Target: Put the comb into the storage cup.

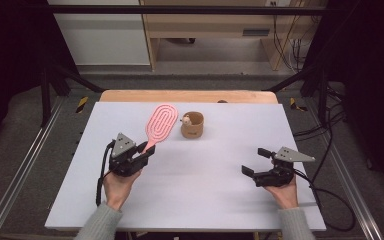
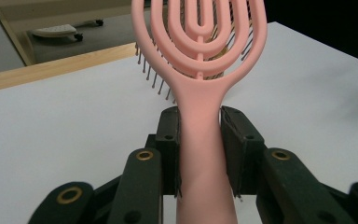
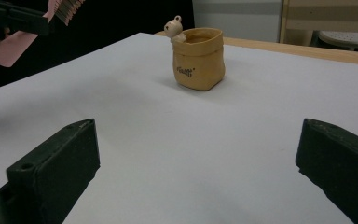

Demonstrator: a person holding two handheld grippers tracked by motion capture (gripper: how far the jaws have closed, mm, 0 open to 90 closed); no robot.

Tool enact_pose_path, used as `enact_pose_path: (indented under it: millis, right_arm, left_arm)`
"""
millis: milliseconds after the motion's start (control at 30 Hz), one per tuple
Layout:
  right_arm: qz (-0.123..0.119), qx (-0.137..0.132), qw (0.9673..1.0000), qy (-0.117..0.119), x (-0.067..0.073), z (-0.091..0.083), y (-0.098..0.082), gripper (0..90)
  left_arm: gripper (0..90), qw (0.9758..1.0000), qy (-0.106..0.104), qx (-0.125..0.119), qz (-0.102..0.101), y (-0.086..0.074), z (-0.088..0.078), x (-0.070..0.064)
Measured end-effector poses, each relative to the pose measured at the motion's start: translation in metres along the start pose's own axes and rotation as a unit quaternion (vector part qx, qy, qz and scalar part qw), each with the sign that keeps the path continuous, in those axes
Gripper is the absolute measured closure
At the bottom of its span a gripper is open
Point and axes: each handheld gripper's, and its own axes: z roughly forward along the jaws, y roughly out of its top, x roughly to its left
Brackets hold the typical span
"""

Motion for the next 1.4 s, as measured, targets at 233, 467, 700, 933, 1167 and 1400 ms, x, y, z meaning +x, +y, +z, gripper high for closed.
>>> enact_pose_path:
  millis: [233, 467, 700, 933, 1167, 1400]
  right_arm:
    - [0.006, -0.005, 1.0, 0.006, 0.004, 0.0, 0.004, 0.4]
    - [0.006, -0.016, 0.9997, 0.017, 0.013, 0.002, 0.012, 0.5]
    - [0.015, -0.019, 0.9993, 0.029, 0.022, 0.006, 0.018, 0.5]
    - [0.027, -0.016, 0.9988, 0.039, 0.031, 0.011, 0.024, 0.6]
    - [0.025, -0.012, 0.9983, 0.05, 0.039, 0.016, 0.027, 0.6]
    - [0.019, -0.013, 0.9979, 0.061, 0.048, 0.021, 0.032, 0.6]
  left_arm:
    - [69.2, 0.9999, -0.009, 0.003, 0.008, -0.005, 0.001, -0.008]
    - [69.2, 0.9997, -0.015, 0.0, 0.018, -0.005, 0.0, -0.015]
    - [69.2, 0.9993, -0.021, 0.0, 0.031, -0.005, 0.0, -0.024]
    - [69.2, 0.9986, -0.03, 0.003, 0.043, -0.005, 0.002, -0.033]
    - [69.2, 0.9978, -0.039, 0.007, 0.054, -0.006, 0.005, -0.042]
    - [69.2, 0.9973, -0.043, 0.005, 0.06, -0.006, 0.005, -0.047]
